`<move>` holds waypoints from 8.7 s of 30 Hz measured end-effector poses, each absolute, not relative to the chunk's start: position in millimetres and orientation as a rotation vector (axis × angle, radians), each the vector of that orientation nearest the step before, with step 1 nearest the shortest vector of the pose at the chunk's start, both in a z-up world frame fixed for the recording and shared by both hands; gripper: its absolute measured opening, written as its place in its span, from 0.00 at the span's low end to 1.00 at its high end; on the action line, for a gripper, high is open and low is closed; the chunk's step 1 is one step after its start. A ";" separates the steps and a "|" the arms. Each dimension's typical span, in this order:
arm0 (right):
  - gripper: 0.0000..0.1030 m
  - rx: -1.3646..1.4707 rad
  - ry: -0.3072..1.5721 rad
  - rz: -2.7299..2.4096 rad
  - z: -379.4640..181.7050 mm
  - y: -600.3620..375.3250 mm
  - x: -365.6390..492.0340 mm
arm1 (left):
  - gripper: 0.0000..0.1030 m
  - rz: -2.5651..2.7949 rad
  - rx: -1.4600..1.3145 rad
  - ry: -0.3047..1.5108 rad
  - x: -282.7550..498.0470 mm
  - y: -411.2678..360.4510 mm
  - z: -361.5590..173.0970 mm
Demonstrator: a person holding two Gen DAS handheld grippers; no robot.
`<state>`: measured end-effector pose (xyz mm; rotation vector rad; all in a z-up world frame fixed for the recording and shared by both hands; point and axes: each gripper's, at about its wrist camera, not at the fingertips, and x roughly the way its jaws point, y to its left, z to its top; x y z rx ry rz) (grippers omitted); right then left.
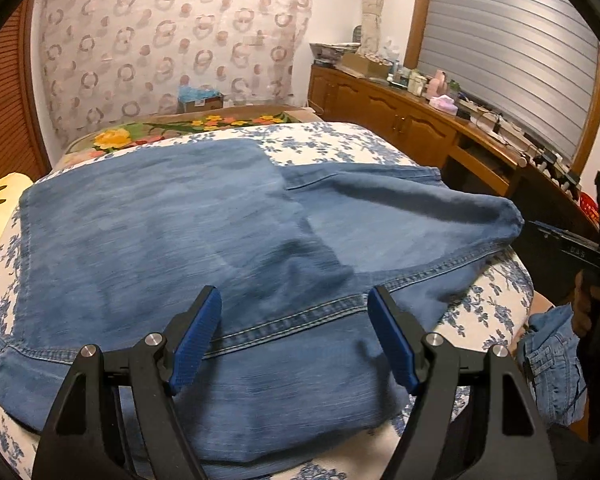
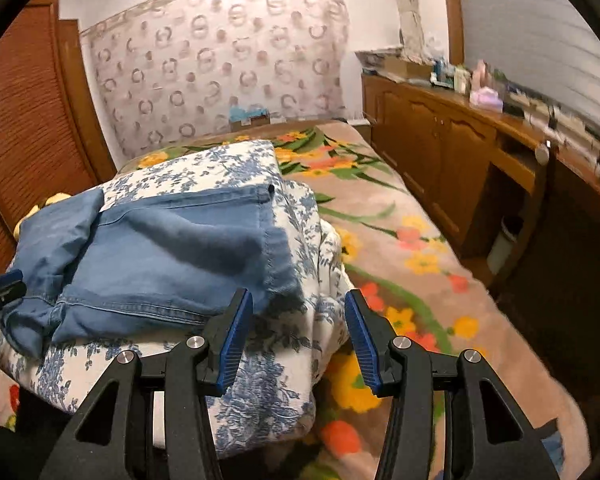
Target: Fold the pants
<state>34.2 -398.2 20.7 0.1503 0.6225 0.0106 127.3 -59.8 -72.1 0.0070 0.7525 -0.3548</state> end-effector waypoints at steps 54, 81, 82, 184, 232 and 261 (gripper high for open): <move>0.35 -0.144 0.546 0.561 94.4 -192.1 123.4 | 0.74 -0.199 -0.119 0.705 111.1 35.2 -65.0; 0.39 -0.008 0.752 0.558 39.0 -170.3 138.6 | 0.30 -0.199 -0.070 0.741 121.7 41.2 -87.9; 0.36 -0.004 0.748 0.573 40.1 -170.1 138.7 | 0.29 -0.209 -0.064 0.735 120.9 40.0 -87.4; 0.46 -0.228 0.572 0.655 89.7 -82.2 194.2 | 0.58 -0.002 -0.116 0.635 77.7 118.3 -54.0; 0.57 0.016 0.753 0.536 16.8 -167.8 142.5 | 0.58 -0.177 -0.051 0.755 104.6 40.0 -103.6; 0.12 -0.013 0.546 0.742 96.9 -124.8 127.4 | 0.58 0.020 -0.119 0.714 87.2 107.5 -82.9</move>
